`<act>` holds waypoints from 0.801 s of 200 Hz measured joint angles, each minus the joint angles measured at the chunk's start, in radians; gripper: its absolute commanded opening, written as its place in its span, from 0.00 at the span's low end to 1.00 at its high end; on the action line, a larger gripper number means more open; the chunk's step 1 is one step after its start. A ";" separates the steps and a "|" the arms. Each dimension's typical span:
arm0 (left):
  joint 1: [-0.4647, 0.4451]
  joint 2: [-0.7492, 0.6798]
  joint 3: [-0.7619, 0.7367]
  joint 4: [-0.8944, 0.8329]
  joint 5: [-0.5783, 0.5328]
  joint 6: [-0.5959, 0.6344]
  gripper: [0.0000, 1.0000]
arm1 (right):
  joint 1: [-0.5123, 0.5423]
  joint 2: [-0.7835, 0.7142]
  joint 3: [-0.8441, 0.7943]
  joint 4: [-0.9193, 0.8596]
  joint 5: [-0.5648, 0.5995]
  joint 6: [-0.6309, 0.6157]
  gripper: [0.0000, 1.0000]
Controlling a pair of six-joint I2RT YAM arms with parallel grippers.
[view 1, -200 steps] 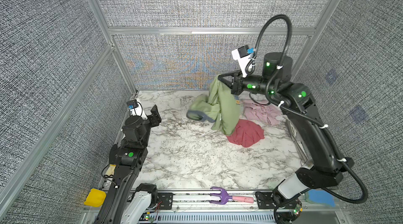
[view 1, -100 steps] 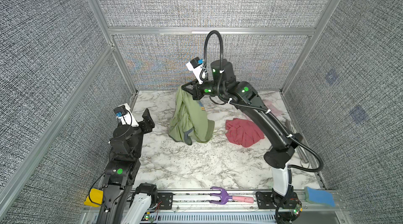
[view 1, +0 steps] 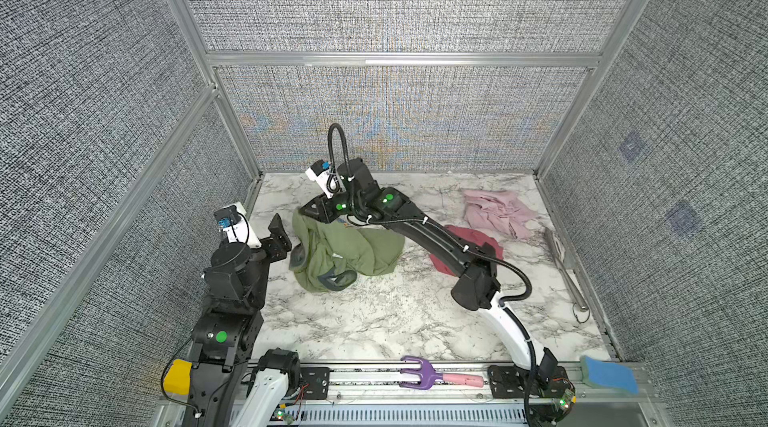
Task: Pick out a specific cloth from the pile
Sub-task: 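Lower the green shirt onto the table near the left gripper and release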
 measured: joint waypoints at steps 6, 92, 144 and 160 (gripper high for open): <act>0.000 0.005 -0.006 0.001 0.007 -0.001 0.77 | -0.003 -0.016 -0.050 0.017 0.005 0.003 0.58; -0.083 0.099 -0.300 0.122 0.250 -0.092 0.74 | -0.186 -0.699 -1.213 0.482 0.138 0.092 0.60; -0.345 0.268 -0.456 0.317 0.229 -0.153 0.72 | -0.276 -1.024 -1.623 0.531 0.263 0.111 0.59; -0.409 0.387 -0.435 0.343 0.198 -0.160 0.71 | -0.276 -1.126 -1.732 0.527 0.301 0.120 0.59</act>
